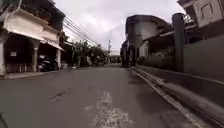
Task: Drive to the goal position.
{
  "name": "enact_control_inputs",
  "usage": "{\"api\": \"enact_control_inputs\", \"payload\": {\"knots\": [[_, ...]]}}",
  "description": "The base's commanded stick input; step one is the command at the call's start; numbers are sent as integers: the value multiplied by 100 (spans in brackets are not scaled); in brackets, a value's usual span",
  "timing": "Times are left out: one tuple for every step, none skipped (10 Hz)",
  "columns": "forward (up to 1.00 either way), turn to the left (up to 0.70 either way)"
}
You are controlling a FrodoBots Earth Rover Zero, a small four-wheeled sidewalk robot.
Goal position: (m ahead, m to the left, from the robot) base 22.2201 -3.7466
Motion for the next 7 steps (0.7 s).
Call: {"api": "enact_control_inputs", "payload": {"knots": [[70,0],[70,0],[70,0],[70,0],[70,0],[70,0],[70,0]]}}
